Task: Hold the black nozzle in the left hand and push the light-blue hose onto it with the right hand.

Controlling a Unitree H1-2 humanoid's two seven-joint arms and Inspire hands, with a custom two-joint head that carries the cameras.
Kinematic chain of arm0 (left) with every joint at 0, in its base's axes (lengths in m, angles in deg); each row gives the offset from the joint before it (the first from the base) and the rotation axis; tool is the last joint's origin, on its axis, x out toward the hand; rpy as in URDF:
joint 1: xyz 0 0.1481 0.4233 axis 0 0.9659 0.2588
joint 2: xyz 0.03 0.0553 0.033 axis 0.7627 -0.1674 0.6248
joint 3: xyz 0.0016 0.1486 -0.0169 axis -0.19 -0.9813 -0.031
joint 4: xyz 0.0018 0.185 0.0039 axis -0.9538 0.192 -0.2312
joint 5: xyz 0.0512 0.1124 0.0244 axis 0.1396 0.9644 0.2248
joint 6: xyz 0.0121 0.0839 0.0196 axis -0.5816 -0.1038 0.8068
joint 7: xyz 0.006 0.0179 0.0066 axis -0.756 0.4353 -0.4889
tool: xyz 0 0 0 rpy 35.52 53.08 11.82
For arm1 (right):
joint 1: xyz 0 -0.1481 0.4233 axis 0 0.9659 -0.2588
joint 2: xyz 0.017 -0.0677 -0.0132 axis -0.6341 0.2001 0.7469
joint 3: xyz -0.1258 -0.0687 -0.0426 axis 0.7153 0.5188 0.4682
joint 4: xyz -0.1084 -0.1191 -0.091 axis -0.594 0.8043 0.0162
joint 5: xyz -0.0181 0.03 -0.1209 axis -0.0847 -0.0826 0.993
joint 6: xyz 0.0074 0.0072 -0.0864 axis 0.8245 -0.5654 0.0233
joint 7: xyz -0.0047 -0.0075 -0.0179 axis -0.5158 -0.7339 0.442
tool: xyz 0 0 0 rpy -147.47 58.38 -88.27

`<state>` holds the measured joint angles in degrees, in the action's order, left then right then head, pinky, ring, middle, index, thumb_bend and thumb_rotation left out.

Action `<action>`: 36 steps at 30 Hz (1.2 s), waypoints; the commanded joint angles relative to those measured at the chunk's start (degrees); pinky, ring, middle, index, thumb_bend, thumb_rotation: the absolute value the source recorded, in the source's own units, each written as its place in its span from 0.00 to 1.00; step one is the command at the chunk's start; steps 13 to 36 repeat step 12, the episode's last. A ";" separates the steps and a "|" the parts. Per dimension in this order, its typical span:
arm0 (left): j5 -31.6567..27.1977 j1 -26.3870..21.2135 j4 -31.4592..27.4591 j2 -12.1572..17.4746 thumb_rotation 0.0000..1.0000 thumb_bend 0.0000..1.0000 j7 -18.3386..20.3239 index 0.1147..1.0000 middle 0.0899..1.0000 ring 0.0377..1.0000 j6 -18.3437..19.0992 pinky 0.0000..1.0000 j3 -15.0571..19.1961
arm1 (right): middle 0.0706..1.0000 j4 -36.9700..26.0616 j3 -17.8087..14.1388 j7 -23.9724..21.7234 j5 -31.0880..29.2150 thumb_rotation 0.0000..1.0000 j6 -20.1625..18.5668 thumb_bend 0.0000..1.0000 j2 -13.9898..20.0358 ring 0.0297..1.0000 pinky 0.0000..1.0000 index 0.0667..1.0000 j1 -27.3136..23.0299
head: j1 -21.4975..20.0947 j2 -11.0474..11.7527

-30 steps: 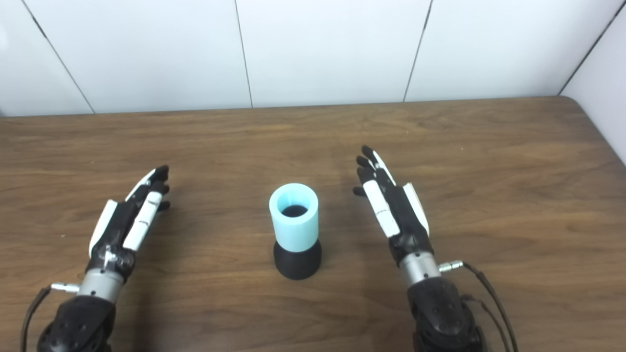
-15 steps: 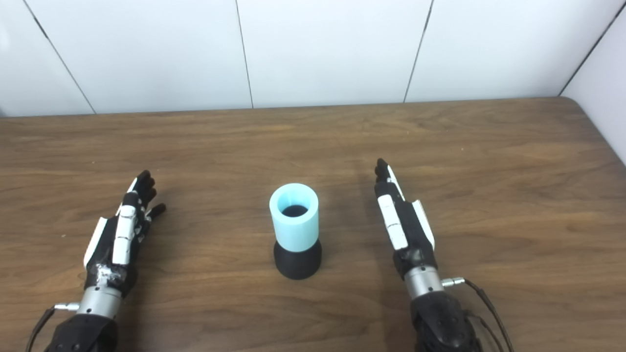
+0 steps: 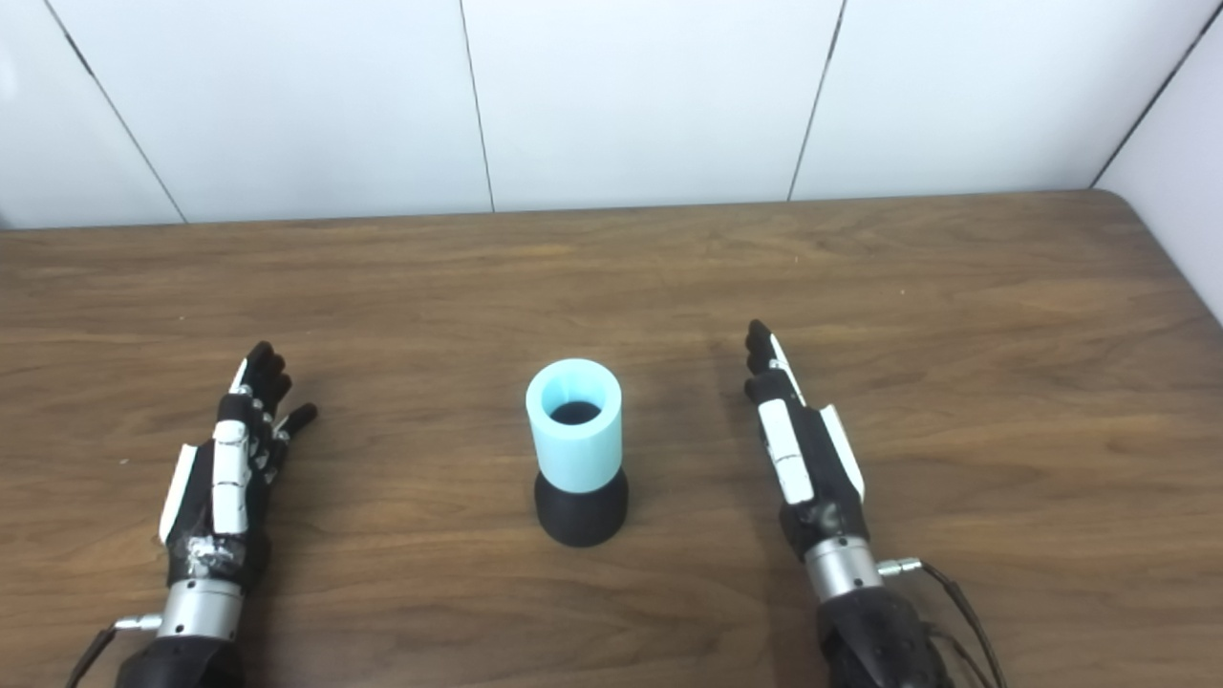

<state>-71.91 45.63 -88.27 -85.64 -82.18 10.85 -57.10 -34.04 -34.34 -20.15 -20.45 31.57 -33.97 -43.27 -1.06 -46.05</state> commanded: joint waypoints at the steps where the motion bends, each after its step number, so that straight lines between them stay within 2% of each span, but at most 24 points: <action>1: 0.67 0.71 -0.35 0.59 1.00 0.67 -1.15 1.00 1.00 1.00 -1.47 1.00 -0.20 | 1.00 -0.22 -0.48 -0.15 -0.94 1.00 1.52 0.65 0.31 1.00 1.00 0.98 0.40 | -0.02 -0.06; 6: -0.05 0.36 2.20 0.85 1.00 0.68 -1.38 1.00 1.00 1.00 -6.46 1.00 -0.09 | 1.00 -0.34 -0.69 -0.13 -1.66 1.00 1.51 0.68 0.39 0.99 1.00 0.98 0.93 | -0.09 -0.32; 10: 0.72 0.41 3.57 1.98 1.00 0.73 -1.08 1.00 1.00 1.00 -9.89 1.00 -0.99 | 0.99 0.31 -0.92 -0.15 -2.23 1.00 2.62 0.69 0.49 0.98 0.99 0.98 1.04 | 0.06 -0.31; 36: 1.47 0.67 3.17 2.57 1.00 0.73 -1.06 1.00 1.00 1.00 -9.95 1.00 -1.67 | 0.98 0.74 -0.94 -0.09 -2.10 1.00 3.09 0.70 0.63 0.98 0.99 0.97 1.06 | 0.10 -0.23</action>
